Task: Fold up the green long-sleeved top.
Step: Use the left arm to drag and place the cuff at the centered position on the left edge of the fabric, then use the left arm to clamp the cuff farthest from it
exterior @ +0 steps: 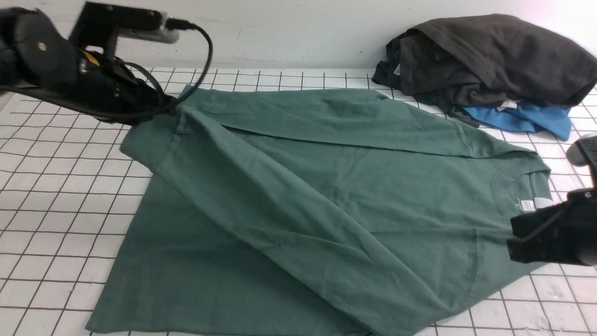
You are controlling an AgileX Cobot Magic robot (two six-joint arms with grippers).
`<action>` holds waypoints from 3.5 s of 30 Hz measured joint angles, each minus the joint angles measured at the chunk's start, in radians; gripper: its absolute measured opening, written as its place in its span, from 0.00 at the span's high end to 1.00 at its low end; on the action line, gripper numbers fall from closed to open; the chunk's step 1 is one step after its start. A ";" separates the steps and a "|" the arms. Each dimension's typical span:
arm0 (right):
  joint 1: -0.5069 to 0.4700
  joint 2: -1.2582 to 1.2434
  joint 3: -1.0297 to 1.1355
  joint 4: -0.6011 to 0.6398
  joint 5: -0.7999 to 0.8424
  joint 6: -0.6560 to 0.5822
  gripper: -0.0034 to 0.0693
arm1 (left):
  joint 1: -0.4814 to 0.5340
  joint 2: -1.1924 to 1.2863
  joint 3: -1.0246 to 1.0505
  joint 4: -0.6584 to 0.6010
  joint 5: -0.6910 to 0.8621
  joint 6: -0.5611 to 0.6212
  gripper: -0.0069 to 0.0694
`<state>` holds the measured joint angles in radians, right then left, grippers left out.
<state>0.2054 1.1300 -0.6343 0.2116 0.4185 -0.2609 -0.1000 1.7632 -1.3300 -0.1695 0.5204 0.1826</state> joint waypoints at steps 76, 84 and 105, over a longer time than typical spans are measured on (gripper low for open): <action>-0.047 0.476 -0.436 -0.292 0.436 0.343 0.68 | 0.081 0.519 -0.716 -0.070 0.224 -0.063 0.22; 0.084 0.453 -0.436 -0.145 0.425 0.242 0.62 | 0.111 0.857 -1.150 -0.087 0.296 -0.145 0.22; 0.122 0.365 -0.434 -0.224 0.364 0.249 0.62 | 0.066 0.789 -1.295 -0.074 0.507 -0.067 0.89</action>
<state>0.3277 1.4945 -1.0687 -0.0120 0.7821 -0.0124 -0.0342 2.5525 -2.6252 -0.2438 1.0276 0.1157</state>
